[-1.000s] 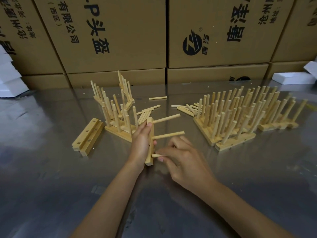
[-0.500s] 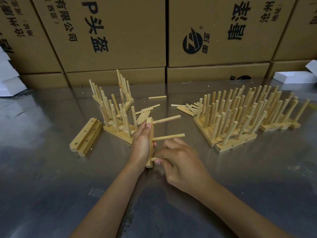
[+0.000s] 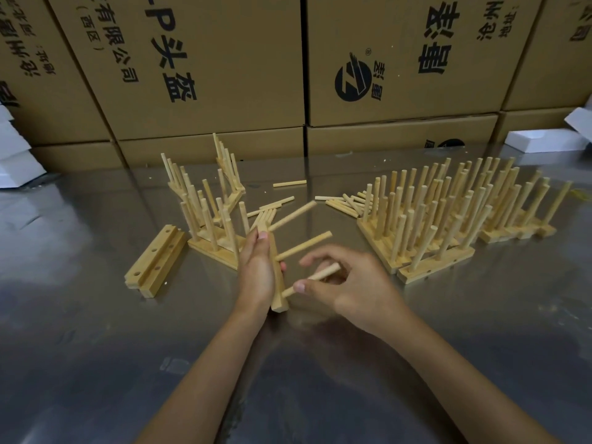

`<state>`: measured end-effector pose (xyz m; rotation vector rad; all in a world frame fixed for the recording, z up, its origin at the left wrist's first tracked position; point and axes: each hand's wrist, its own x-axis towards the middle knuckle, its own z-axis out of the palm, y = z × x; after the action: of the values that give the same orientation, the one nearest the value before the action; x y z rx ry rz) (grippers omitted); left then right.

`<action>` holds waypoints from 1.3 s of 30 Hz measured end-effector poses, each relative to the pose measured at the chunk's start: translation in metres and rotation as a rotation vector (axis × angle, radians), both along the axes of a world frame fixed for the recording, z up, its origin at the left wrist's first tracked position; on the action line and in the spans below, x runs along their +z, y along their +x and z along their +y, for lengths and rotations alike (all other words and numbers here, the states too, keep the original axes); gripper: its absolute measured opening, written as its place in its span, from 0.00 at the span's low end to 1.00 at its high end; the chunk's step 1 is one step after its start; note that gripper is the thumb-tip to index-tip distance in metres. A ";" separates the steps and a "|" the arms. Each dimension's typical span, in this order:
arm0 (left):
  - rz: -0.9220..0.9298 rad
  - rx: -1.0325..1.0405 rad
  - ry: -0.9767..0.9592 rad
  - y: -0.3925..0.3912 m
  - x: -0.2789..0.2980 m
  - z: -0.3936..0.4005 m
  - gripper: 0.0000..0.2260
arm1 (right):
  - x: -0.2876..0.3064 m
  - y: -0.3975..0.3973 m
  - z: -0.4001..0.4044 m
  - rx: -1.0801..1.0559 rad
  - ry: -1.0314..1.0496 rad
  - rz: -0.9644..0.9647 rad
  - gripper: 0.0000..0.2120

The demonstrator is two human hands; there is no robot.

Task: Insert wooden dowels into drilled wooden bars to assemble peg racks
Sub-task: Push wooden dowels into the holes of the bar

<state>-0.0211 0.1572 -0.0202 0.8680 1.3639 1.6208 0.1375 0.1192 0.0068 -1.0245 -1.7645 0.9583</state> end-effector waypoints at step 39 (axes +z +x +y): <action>0.293 0.526 0.374 -0.074 0.053 -0.025 0.17 | -0.033 -0.019 -0.009 -0.060 0.272 -0.486 0.12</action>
<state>-0.0953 0.1322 0.0326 1.0526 1.6112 2.2747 0.1188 0.1099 -0.0266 -1.1886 -2.1711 0.4313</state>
